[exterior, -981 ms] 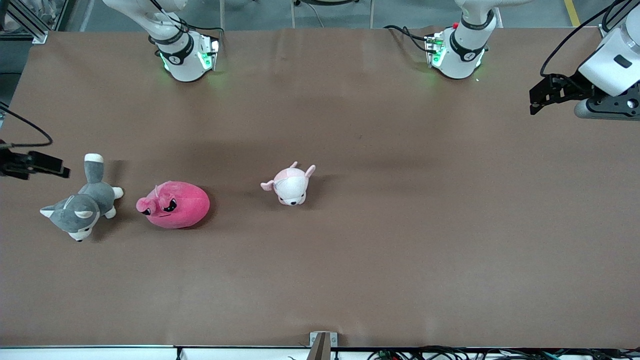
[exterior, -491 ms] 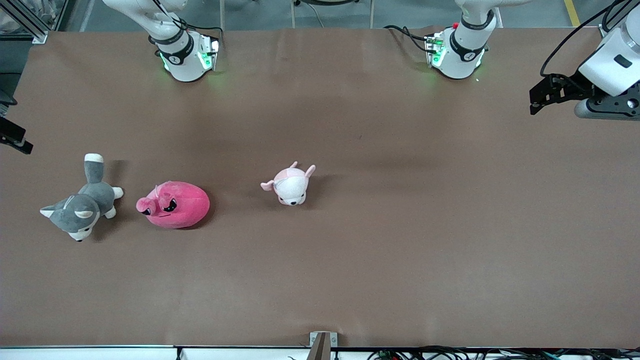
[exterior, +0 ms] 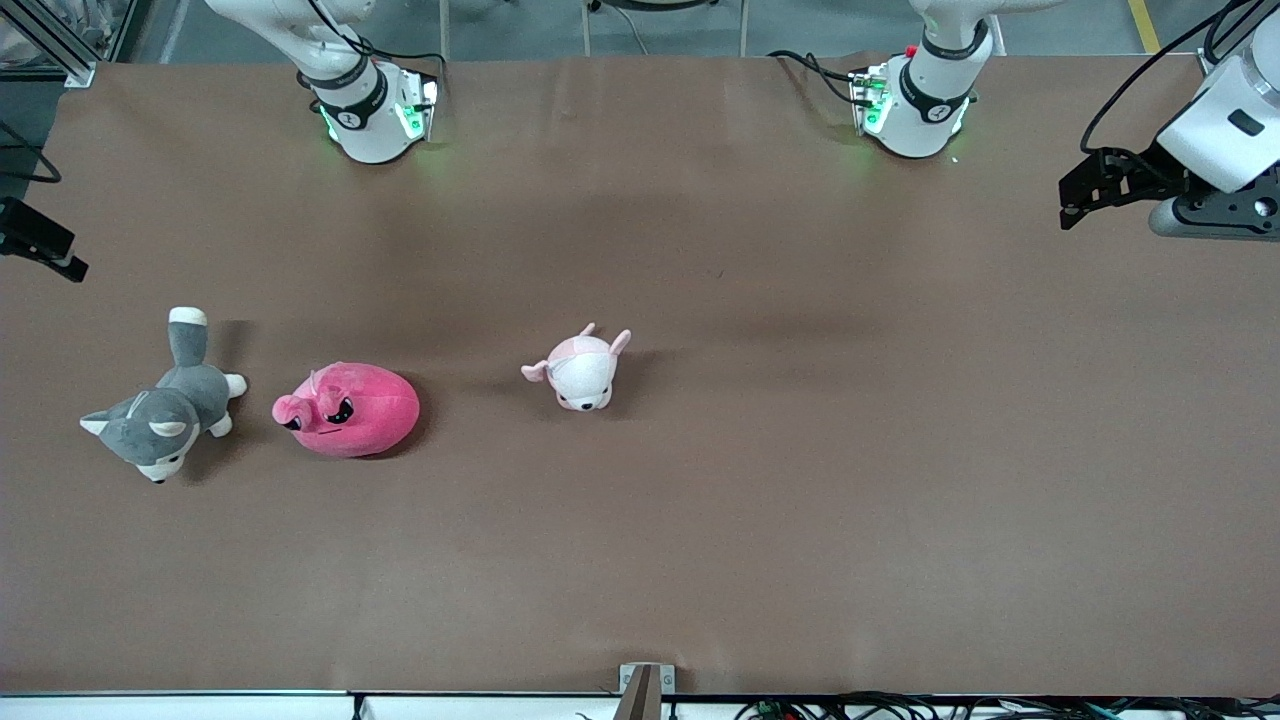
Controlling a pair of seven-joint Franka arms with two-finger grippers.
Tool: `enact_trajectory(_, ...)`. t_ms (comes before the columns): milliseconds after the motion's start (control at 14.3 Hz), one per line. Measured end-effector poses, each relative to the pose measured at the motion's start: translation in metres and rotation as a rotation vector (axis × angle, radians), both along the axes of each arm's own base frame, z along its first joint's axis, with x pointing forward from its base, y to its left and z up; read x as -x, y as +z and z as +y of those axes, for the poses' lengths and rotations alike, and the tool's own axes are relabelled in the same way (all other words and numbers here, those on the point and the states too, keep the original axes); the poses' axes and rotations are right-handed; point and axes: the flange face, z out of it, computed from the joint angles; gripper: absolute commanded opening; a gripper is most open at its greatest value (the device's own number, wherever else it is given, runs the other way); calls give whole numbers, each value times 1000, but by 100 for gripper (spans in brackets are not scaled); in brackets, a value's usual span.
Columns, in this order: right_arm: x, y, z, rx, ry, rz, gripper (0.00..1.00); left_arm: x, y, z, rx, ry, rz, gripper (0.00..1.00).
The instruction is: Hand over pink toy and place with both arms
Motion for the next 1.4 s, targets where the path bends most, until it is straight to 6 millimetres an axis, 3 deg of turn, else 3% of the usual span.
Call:
enact_trajectory(280, 15, 0, 3, -5, -12, 1, 100, 0, 0, 0, 0, 0, 0, 100)
enact_trajectory(771, 22, -16, 3, -3, 2, -30, 100, 0, 0, 7, -1, 14, 6, 100)
enact_trajectory(981, 26, -16, 4, -3, 8, -31, 100, -1, -1, 15, -1, 29, 7, 100)
enact_trajectory(1402, 27, -18, 7, -3, 15, -20, 100, -1, 0, 14, 0, 26, 5, 100)
